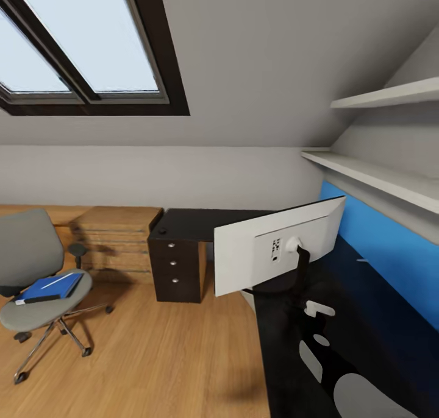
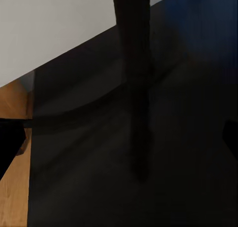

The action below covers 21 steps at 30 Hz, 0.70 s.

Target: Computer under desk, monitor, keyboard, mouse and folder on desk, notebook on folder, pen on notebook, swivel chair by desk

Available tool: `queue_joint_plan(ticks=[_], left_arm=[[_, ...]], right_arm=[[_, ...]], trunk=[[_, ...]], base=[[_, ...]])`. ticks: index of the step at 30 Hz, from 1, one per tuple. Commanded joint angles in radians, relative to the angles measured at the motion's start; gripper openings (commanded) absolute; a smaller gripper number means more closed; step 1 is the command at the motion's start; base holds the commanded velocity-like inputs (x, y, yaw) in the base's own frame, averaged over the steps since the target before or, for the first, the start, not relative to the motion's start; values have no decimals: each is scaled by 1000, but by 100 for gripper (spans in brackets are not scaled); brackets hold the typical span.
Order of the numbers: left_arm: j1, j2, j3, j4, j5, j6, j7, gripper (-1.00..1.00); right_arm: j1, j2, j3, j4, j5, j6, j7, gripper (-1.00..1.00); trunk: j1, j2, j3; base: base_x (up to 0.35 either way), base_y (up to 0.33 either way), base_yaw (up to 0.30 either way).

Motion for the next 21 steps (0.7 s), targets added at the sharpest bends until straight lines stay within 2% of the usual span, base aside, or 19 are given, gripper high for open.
queue_joint_plan(ticks=[1, 11, 21], left_arm=[[0, -1, 5, 1, 7, -4, -2, 100], [0, -1, 5, 1, 7, -4, -2, 100], [0, 0, 5, 1, 7, -5, -2, 100]], right_arm=[[0, 0, 2, 1, -5, -3, -1, 100], [0, 1, 3, 12, -4, -53, -1, 100], [0, 1, 4, 17, -5, -63, -1, 100]], trunk=[[0, -1, 0], [0, -1, 0], [0, -1, 0]], base=[[0, 0, -267], [0, 0, -258], [0, 0, -61]])
